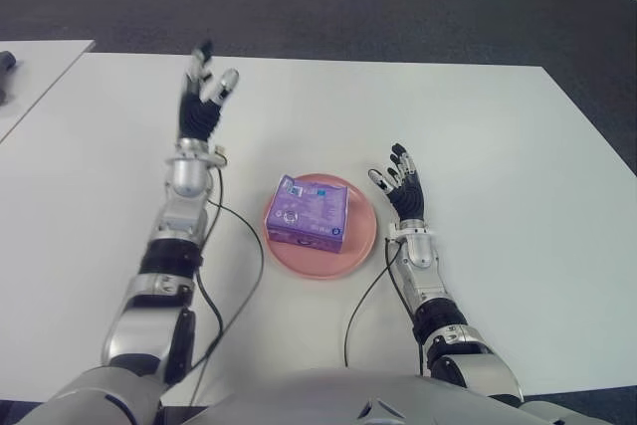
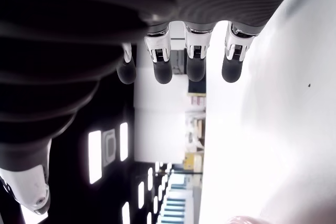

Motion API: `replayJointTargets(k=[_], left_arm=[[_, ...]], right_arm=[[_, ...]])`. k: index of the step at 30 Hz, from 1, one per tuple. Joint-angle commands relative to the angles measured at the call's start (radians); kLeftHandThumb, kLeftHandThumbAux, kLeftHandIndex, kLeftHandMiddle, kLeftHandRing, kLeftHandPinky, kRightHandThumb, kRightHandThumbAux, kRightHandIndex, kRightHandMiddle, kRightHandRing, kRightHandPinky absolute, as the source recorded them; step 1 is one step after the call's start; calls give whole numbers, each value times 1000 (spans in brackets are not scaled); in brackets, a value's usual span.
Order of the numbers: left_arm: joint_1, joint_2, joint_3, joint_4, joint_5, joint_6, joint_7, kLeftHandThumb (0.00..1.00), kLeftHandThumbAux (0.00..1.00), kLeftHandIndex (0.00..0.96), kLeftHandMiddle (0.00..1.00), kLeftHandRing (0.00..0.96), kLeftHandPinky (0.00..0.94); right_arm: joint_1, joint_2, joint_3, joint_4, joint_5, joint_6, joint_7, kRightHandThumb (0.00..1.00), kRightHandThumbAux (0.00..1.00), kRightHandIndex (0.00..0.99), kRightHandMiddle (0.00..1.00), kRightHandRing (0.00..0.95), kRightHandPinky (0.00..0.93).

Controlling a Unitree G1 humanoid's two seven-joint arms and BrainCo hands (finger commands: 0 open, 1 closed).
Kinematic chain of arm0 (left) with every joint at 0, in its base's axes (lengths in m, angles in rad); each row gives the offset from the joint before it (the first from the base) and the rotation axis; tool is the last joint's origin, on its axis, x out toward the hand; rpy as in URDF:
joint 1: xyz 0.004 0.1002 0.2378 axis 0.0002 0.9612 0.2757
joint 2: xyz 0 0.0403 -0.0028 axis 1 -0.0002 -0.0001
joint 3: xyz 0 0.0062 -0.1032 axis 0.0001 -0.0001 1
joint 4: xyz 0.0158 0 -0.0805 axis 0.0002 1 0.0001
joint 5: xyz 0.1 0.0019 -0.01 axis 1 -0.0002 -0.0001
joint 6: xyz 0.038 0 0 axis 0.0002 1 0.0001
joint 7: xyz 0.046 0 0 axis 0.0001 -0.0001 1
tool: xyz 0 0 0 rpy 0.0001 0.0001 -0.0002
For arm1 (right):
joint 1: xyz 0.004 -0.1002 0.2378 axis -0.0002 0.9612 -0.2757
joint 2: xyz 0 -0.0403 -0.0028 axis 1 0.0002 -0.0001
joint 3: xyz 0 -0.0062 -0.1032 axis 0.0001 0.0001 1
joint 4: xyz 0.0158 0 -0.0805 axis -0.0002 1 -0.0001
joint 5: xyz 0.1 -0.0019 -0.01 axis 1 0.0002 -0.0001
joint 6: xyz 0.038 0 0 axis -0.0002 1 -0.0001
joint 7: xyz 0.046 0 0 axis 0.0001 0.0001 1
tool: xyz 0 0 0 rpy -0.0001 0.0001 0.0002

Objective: Put the tissue paper into the plate.

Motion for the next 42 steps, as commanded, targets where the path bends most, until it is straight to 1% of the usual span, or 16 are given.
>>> replayJointTargets(k=[1,5,9,12,14,17,26,28,32,36,42], left_arm=[[70,-32,-15,9,-13,14,-15,0,358,0,0,0,0],[126,-51,-25,-49,-21,50,-29,0,379,0,0,0,0],[168,-73,-38,-92,-24,86,-35,0,399,0,0,0,0],[189,-81,-44,-83,-19,79,-33,0,409,0,0,0,0],[208,-85,-50,-58,-18,55,-41,0,414,0,0,0,0],[222,-86,-55,-42,-15,39,-50,0,415,0,0,0,0],[225,-74,-71,15,-7,33,-65,0,400,0,0,0,0],[209,-73,-69,71,-13,19,-70,0,396,0,0,0,0],[194,-73,-67,124,-20,-5,-76,0,392,0,0,0,0],[193,-77,-64,136,-28,-9,-85,0,392,0,0,0,0],[197,-84,-59,134,-50,7,-100,0,390,0,0,0,0]], right_arm=[[55,8,10,36,-16,31,-19,131,574,0,0,0,28],[55,8,12,34,-24,33,-32,127,564,2,0,0,32],[39,-3,1,78,-2,17,-12,128,565,0,0,0,39],[39,-1,-1,84,6,6,-4,132,569,0,0,0,41],[35,0,-4,97,12,-4,2,136,579,0,1,0,43],[32,0,-8,108,18,-15,9,139,587,0,1,0,44],[29,2,-16,122,24,-40,20,137,592,0,0,0,43],[29,2,-18,124,24,-43,20,136,594,0,1,1,46],[29,-2,-20,129,21,-47,20,137,598,0,4,4,48],[28,-4,-25,134,24,-47,23,139,597,0,7,6,51],[28,-11,-26,136,19,-54,19,147,595,7,18,17,64]])
